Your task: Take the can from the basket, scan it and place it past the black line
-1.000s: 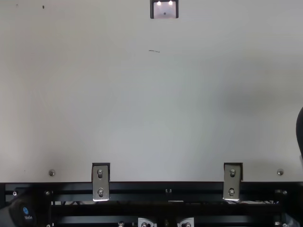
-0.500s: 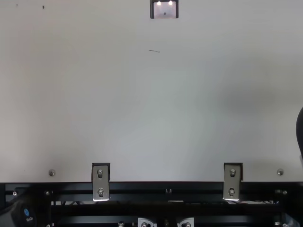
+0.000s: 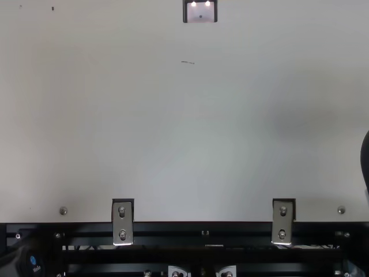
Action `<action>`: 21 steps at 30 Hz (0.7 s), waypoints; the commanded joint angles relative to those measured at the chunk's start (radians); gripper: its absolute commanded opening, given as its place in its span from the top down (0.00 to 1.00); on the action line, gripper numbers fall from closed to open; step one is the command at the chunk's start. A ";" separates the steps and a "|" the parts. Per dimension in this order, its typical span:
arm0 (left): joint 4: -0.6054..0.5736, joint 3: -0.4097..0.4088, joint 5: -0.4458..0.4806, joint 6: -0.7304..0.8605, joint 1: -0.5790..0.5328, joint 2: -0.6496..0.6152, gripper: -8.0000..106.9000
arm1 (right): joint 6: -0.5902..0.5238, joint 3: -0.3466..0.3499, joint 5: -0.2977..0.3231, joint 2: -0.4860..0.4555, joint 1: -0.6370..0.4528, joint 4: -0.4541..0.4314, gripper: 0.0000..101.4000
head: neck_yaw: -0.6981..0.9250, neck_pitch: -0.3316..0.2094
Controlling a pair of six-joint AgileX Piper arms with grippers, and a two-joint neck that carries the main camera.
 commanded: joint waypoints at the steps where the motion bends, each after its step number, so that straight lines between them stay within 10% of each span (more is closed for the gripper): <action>1: -0.014 0.002 0.025 0.011 -0.002 -0.012 0.84 | 0.000 0.000 0.000 0.000 0.000 0.000 0.00 | 0.027 -0.032; 21: -0.067 0.031 0.168 -0.092 -0.045 -0.202 0.84 | 0.000 0.000 0.000 0.000 0.000 -0.002 0.00 | 0.027 -0.032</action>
